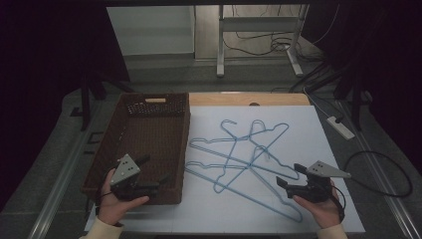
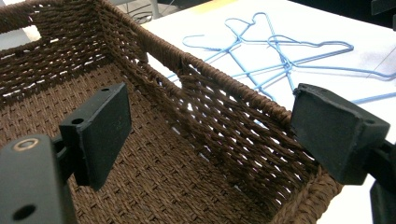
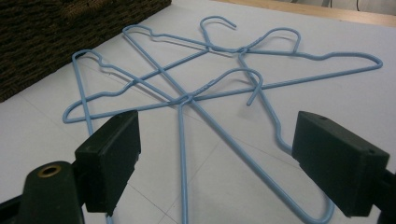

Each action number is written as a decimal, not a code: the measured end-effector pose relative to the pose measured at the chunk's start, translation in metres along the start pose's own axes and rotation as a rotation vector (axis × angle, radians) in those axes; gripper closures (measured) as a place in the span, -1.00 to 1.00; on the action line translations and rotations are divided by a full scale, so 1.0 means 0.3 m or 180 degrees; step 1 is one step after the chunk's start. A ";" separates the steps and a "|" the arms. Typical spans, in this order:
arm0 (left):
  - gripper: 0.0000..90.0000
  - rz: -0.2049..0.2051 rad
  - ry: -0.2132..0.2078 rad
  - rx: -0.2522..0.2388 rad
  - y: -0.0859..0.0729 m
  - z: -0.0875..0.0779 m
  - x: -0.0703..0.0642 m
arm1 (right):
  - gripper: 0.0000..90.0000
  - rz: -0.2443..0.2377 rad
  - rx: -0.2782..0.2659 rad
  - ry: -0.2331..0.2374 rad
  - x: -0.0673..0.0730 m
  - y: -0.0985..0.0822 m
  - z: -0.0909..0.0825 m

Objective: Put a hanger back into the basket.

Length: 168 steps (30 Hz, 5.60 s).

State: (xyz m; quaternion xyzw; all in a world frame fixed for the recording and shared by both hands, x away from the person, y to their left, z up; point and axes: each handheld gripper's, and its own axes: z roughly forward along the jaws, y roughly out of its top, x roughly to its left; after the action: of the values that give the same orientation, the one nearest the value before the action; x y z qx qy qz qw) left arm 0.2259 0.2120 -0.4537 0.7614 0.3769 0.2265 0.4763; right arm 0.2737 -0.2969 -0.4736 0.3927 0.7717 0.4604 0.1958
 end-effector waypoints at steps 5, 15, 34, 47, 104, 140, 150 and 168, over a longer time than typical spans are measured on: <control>-0.70 -0.0004 -0.0020 0.0001 0.003 -0.005 0.000 | -0.61 -0.0029 0.0020 -0.0024 0.002 0.001 -0.001; -0.70 0.0005 -0.0021 0.0010 0.003 -0.011 -0.006 | -0.60 -0.0020 0.0026 -0.0060 0.000 0.004 0.001; -0.69 0.0015 -0.0060 0.0034 -0.002 -0.013 -0.033 | -0.56 -0.0150 0.0149 -0.0111 0.006 0.027 0.024; -0.69 0.0040 -0.0084 0.0030 0.004 -0.017 -0.046 | -0.47 -0.0491 0.0683 -0.0117 0.073 0.130 0.092; -0.67 0.0073 -0.0070 0.0023 0.003 -0.015 -0.051 | 0.94 -0.0766 0.2217 0.0077 0.117 0.152 0.430; -0.66 0.0083 -0.0058 0.0015 0.007 -0.018 -0.052 | 0.96 -0.0936 0.1054 0.0785 0.118 0.283 0.118; -0.66 0.0097 -0.0062 0.0013 0.014 -0.016 -0.060 | 0.96 -0.0891 0.0874 0.0879 0.109 0.308 0.075; -0.61 0.0106 -0.0232 0.0023 0.084 0.004 -0.096 | 0.96 -0.0870 0.0724 0.0948 0.091 0.329 0.029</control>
State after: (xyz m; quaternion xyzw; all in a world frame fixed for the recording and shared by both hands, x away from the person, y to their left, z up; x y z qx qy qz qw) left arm 0.2181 0.1819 -0.4312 0.7771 0.3473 0.2051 0.4832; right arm 0.3047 -0.2444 -0.3911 0.2317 0.8851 0.3925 0.0947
